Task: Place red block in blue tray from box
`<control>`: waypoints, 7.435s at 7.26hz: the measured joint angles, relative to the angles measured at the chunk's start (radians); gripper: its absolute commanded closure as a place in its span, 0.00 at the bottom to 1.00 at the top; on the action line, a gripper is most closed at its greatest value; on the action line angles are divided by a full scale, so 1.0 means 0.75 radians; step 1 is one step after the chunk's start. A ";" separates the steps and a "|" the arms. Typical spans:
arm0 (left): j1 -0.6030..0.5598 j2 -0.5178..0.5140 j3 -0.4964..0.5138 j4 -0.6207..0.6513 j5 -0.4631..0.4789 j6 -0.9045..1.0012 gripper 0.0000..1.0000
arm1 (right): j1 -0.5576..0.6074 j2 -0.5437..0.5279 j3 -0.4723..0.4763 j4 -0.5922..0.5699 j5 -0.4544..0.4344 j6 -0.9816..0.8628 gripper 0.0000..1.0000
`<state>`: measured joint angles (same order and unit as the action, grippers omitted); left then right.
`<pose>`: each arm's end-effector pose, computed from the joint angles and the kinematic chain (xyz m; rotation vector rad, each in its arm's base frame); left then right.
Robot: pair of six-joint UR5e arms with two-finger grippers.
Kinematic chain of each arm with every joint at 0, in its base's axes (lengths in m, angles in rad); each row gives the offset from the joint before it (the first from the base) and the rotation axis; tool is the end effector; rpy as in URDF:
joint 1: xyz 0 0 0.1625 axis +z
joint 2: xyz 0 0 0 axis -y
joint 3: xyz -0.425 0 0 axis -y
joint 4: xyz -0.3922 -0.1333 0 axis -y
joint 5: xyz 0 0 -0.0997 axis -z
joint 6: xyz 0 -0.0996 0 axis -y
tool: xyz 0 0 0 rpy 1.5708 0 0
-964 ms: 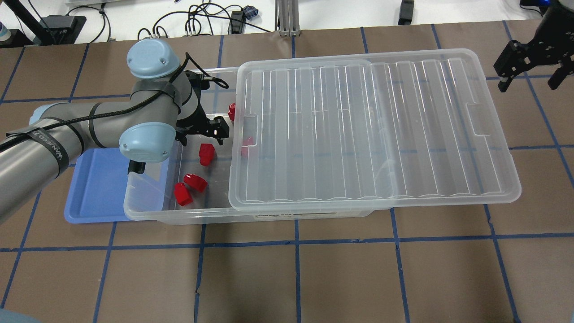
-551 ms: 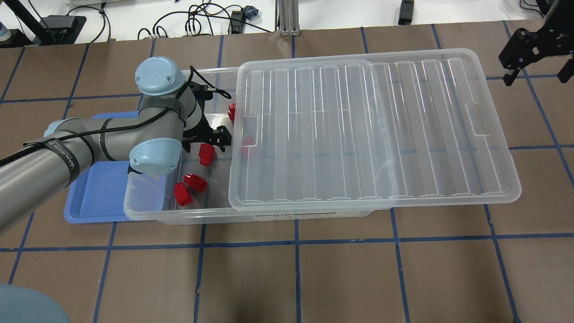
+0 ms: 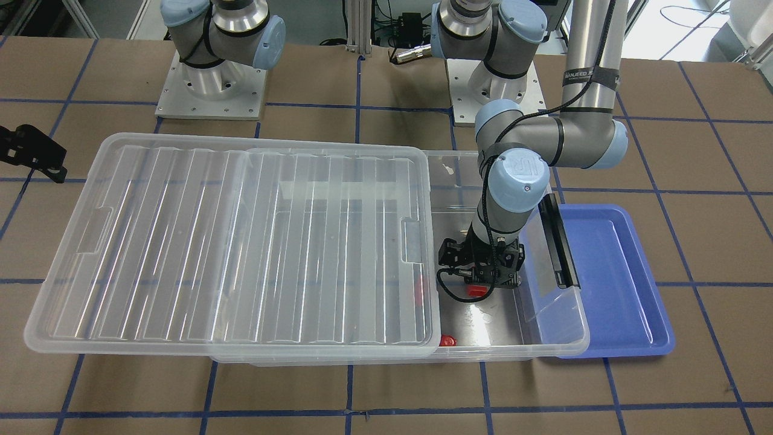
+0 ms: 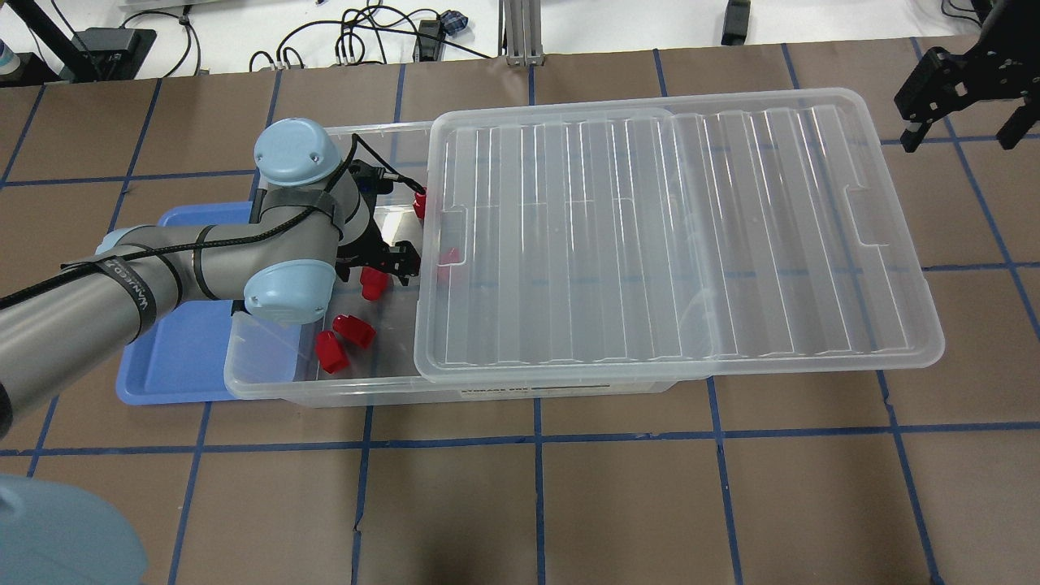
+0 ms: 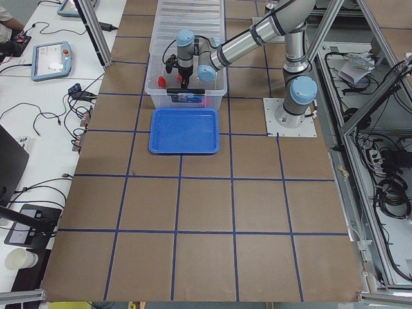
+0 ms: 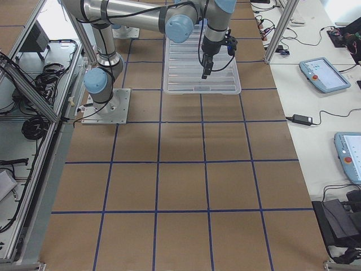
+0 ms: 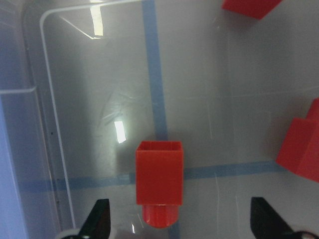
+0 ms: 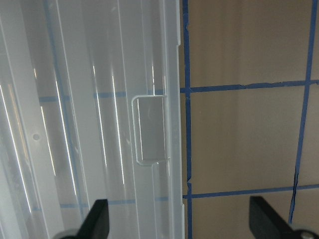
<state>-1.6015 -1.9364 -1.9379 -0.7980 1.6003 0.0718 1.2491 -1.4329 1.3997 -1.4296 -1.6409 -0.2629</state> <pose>-0.1471 -0.5428 0.2016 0.1584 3.1066 -0.0614 -0.0505 -0.5511 0.4870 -0.0852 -3.0986 -0.1918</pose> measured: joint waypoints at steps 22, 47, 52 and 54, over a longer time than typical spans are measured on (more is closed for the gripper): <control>0.538 0.316 0.381 -0.819 -0.179 0.275 0.98 | -0.007 -0.014 0.038 0.059 -0.023 0.011 0.00; 0.019 0.398 0.564 -0.919 0.060 -0.019 0.00 | -0.155 0.110 0.236 -0.395 -0.072 -0.003 0.00; 0.094 0.426 0.592 -1.108 -0.013 -0.070 0.00 | -0.151 0.096 0.346 -0.435 -0.067 0.002 0.00; 0.082 0.454 0.614 -1.034 -0.017 -0.086 0.00 | -0.119 0.094 0.348 -0.429 -0.052 0.008 0.00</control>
<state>-1.5397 -1.5958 -1.4773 -1.5734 1.5873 0.0075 1.1597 -1.3621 1.6607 -1.7511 -1.6801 -0.2569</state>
